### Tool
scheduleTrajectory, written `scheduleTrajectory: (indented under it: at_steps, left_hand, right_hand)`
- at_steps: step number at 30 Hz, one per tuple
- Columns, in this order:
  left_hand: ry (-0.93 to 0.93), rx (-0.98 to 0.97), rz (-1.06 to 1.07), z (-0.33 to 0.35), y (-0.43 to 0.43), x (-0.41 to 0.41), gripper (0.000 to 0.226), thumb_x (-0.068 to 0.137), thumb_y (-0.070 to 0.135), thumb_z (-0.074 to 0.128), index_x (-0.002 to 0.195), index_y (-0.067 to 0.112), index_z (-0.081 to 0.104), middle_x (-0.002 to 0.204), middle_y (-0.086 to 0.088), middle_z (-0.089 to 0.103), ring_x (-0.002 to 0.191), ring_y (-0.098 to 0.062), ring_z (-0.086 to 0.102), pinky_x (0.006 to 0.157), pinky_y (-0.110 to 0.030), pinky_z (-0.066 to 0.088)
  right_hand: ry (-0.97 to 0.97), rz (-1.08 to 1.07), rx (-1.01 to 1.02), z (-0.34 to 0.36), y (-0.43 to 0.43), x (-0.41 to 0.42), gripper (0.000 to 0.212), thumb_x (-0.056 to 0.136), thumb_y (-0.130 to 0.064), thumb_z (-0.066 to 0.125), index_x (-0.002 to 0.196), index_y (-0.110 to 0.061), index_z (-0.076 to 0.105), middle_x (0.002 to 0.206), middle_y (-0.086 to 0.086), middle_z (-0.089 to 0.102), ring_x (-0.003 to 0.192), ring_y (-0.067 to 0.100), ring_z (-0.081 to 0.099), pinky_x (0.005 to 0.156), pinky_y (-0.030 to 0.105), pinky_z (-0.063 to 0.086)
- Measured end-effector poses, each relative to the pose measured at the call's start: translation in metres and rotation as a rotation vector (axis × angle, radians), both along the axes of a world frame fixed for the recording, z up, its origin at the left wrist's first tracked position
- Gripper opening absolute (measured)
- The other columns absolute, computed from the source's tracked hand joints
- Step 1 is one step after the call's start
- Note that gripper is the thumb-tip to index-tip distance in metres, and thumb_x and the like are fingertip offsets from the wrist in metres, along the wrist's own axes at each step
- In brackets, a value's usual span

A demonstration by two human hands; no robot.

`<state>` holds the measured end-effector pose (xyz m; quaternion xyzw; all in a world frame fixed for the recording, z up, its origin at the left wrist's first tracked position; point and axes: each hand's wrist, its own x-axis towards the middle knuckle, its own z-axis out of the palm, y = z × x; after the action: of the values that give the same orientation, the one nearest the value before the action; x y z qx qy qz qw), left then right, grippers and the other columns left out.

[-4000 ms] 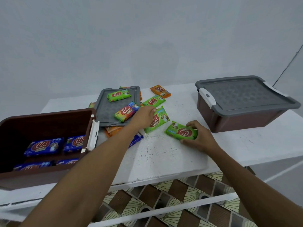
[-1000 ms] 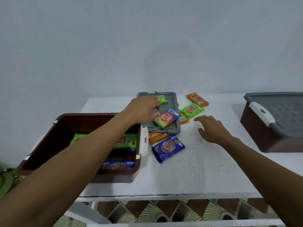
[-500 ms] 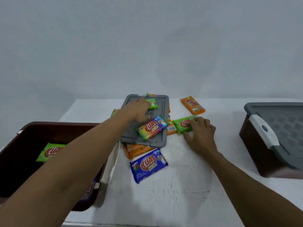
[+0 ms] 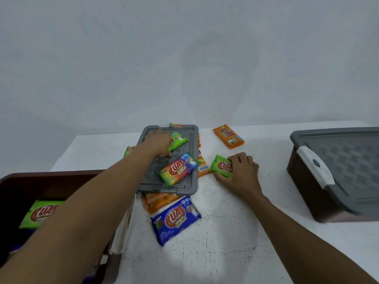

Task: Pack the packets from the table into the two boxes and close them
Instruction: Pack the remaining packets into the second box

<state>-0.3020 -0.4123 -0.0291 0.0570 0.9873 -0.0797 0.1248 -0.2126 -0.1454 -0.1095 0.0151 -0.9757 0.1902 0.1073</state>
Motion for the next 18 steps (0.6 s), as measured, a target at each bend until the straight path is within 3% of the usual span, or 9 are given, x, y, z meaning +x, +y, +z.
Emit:
scheduleTrajectory:
  at_steps: [2, 5, 9, 12, 15, 18]
  left_hand:
    - [0.018, 0.049, -0.008, 0.002, 0.001, 0.003, 0.077, 0.080, 0.042, 0.074, 0.139, 0.010, 0.035, 0.144, -0.018, 0.043, 0.130, -0.038, 0.042, 0.107, -0.048, 0.038]
    - [0.074, 0.217, 0.006, 0.011, 0.001, 0.009, 0.099, 0.073, 0.033, 0.081, 0.146, 0.007, 0.020, 0.147, -0.017, 0.028, 0.127, -0.039, 0.045, 0.098, -0.042, 0.044]
    - [0.228, 0.326, -0.141, 0.035, -0.008, 0.018, 0.088, 0.066, 0.035, 0.080, 0.135, 0.010, 0.032, 0.121, -0.010, 0.037, 0.099, -0.031, 0.057, 0.078, -0.042, 0.053]
    - [0.289, 0.429, -0.240, 0.052, -0.025, 0.033, 0.081, 0.066, 0.040, 0.081, 0.130, 0.014, 0.037, 0.112, -0.003, 0.040, 0.093, -0.025, 0.056, 0.073, -0.037, 0.050]
    - [0.322, 0.490, -0.311, 0.067, -0.050, 0.054, 0.077, 0.069, 0.055, 0.078, 0.126, 0.016, 0.042, 0.108, 0.000, 0.043, 0.089, -0.018, 0.052, 0.071, -0.032, 0.044]
    - [0.308, 0.526, -0.341, 0.081, -0.083, 0.080, 0.077, 0.063, 0.063, 0.076, 0.118, 0.017, 0.046, 0.100, 0.003, 0.046, 0.085, -0.016, 0.051, 0.068, -0.030, 0.039]
  right_hand:
    - [0.018, -0.025, -0.044, 0.002, -0.002, 0.002, 0.071, 0.076, -0.069, 0.060, 0.126, -0.020, 0.048, 0.121, 0.001, 0.055, 0.109, 0.018, 0.050, 0.095, 0.037, 0.039]
    - [0.026, -0.068, -0.229, 0.013, -0.002, 0.010, 0.072, 0.074, -0.064, 0.069, 0.127, -0.021, 0.045, 0.118, 0.001, 0.062, 0.101, 0.018, 0.062, 0.088, 0.038, 0.053]
    - [-0.025, -0.081, -0.319, 0.024, -0.004, 0.015, 0.078, 0.072, -0.061, 0.073, 0.132, -0.020, 0.046, 0.123, 0.001, 0.062, 0.103, 0.017, 0.063, 0.081, 0.031, 0.055]
    - [-0.052, 0.005, -0.314, 0.040, -0.017, 0.015, 0.080, 0.072, -0.058, 0.075, 0.135, -0.018, 0.047, 0.120, 0.000, 0.062, 0.102, 0.016, 0.061, 0.082, 0.031, 0.055]
    - [-0.090, 0.172, -0.459, 0.073, -0.039, 0.020, 0.056, 0.085, -0.038, 0.071, 0.131, -0.013, 0.052, 0.110, -0.001, 0.061, 0.092, 0.012, 0.060, 0.074, 0.024, 0.053]
    - [-0.176, 0.317, -0.594, 0.105, -0.061, 0.029, 0.035, 0.095, -0.025, 0.059, 0.128, -0.014, 0.057, 0.114, 0.006, 0.066, 0.097, 0.014, 0.064, 0.080, 0.031, 0.055]
